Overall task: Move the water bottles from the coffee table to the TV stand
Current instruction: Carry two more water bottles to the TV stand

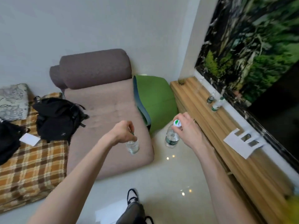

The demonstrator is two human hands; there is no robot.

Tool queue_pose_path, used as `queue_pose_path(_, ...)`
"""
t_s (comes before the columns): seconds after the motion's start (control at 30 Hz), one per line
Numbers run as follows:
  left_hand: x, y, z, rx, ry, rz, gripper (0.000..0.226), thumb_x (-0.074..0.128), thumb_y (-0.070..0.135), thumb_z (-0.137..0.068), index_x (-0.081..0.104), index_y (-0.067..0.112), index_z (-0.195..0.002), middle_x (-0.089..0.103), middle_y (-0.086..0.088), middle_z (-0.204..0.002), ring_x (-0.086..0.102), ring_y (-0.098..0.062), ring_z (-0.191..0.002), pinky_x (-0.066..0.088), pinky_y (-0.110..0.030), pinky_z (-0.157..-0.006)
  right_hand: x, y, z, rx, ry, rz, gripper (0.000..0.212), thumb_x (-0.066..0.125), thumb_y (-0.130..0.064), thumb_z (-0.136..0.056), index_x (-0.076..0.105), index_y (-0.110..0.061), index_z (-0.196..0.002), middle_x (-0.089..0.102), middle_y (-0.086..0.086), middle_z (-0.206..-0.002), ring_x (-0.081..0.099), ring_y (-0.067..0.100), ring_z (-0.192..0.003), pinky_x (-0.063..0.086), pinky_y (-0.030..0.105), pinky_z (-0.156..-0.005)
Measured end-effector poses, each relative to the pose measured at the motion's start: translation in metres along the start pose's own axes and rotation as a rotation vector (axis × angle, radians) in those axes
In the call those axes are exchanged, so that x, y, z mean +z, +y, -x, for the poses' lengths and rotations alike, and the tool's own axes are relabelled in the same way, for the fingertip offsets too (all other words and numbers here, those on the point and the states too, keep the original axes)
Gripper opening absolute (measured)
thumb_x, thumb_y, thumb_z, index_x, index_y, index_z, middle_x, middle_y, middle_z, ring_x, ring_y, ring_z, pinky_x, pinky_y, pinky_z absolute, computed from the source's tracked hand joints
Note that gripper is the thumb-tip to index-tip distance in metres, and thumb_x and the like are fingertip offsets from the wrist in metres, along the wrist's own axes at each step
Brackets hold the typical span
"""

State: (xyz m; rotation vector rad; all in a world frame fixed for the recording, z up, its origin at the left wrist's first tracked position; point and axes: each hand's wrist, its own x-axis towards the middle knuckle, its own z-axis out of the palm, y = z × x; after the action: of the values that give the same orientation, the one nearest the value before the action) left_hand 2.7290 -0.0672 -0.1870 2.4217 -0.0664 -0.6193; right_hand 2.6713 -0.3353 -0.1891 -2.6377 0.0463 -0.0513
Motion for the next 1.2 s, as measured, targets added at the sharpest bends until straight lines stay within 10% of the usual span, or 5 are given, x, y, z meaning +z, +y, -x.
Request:
queue_pose_path(0.63, 0.072, 0.204, -0.248, 0.420, -0.422, -0.382, 0.025, 0.076, 0.012, -0.075, 0.056, 0.017, -0.090, 0.059, -0.002, -0.097, 0.057, -0.021, -0.086, 0.048, -0.026, -0.066, -0.054, 0.150, -0.099, 0.565, 0.171, -0.004, 0.027, 0.064, -0.028, -0.096, 0.055, -0.019, -0.119, 0.052, -0.003, -0.114, 0.056, 0.014, -0.095, 0.043, 0.023, -0.071)
queue_pose_path(1.2, 0.170, 0.366, -0.383, 0.449, -0.501, -0.386, 0.025, 0.073, 0.013, -0.076, 0.054, 0.015, -0.092, 0.056, -0.001, -0.090, 0.051, -0.011, -0.071, 0.043, -0.022, -0.053, -0.111, 0.305, -0.182, 0.701, 0.258, 0.031, 0.023, 0.070, -0.031, -0.092, 0.055, -0.029, -0.110, 0.053, -0.009, -0.111, 0.050, 0.008, -0.088, 0.037, 0.023, -0.071)
